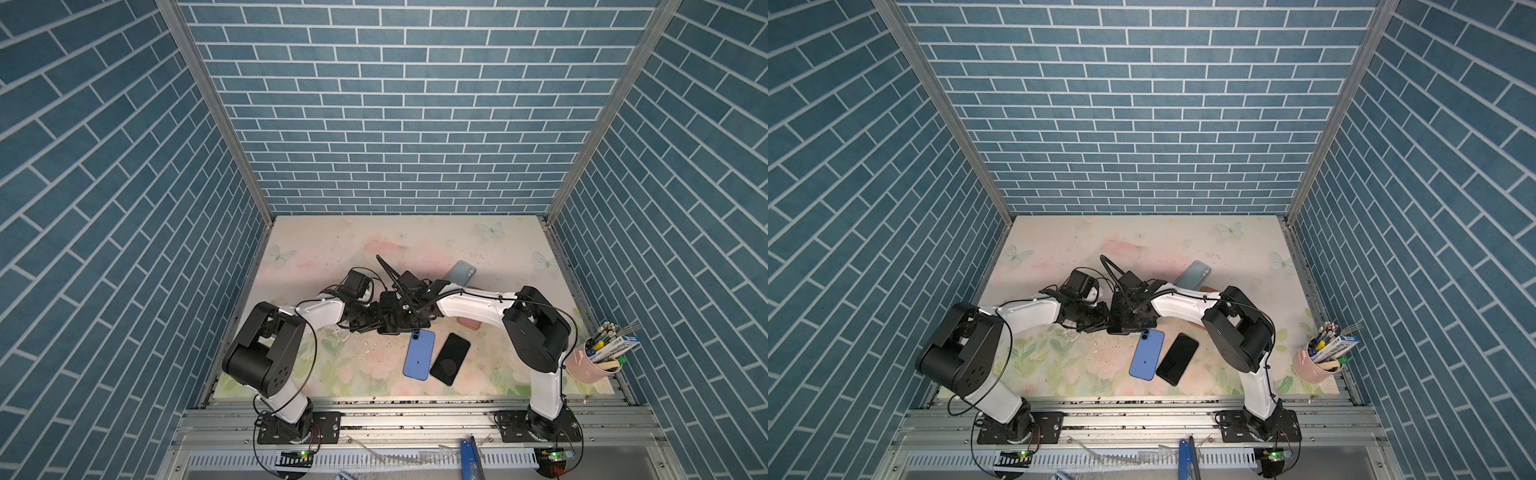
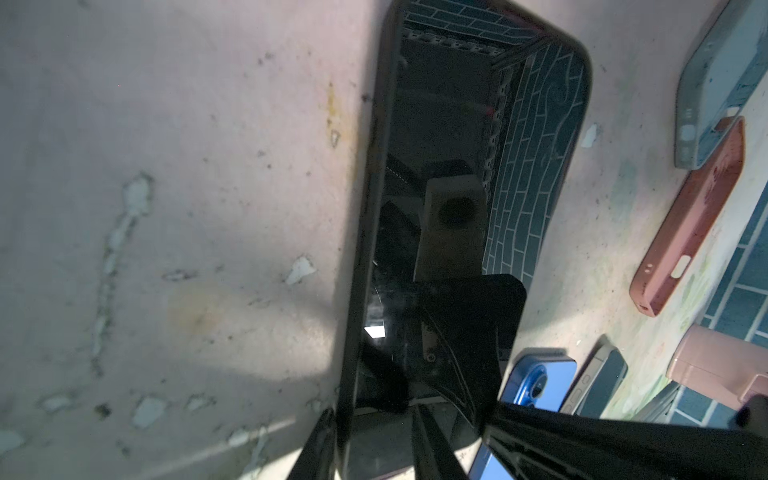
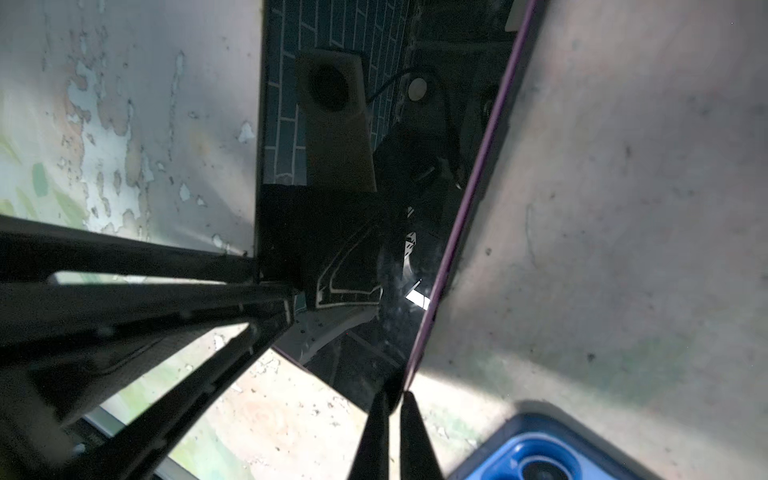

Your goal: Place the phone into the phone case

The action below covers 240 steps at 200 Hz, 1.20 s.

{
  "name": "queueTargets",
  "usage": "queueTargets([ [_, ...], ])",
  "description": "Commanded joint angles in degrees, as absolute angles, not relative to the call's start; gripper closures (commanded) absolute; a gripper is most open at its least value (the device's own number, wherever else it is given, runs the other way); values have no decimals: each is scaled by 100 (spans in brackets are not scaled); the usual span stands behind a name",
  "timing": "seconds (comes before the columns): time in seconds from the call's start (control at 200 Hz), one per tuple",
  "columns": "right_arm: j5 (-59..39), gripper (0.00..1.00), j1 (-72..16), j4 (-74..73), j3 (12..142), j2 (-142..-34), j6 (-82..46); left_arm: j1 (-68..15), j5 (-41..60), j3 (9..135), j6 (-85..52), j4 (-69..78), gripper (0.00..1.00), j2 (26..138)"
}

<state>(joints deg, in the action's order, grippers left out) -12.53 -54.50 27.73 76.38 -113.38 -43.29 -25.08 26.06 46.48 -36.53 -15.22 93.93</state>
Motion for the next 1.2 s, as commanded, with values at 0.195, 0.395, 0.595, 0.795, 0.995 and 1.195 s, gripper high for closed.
queueTargets([
  [0.195,-1512,93,-5915,2179,7154,-12167,-4377,-2577,2692,4636,-3553,-1512,67,9748],
  [0.395,-1485,93,-6024,2002,7075,-12372,-4536,-2577,2700,4645,-3546,-1520,67,9764],
  [0.595,-1470,93,-6108,1723,6839,-12439,-4728,-2582,2698,4624,-3556,-1506,67,9756],
  [0.795,-1433,93,-6135,1596,6693,-12411,-4796,-2582,2700,4642,-3547,-1512,67,9764],
  [0.995,-1467,93,-6174,1476,6636,-12521,-4895,-2579,2707,4623,-3555,-1511,67,9745],
  [1.195,-1512,93,-6203,1440,6644,-12703,-4939,-2579,2697,4618,-3552,-1495,67,9734],
])
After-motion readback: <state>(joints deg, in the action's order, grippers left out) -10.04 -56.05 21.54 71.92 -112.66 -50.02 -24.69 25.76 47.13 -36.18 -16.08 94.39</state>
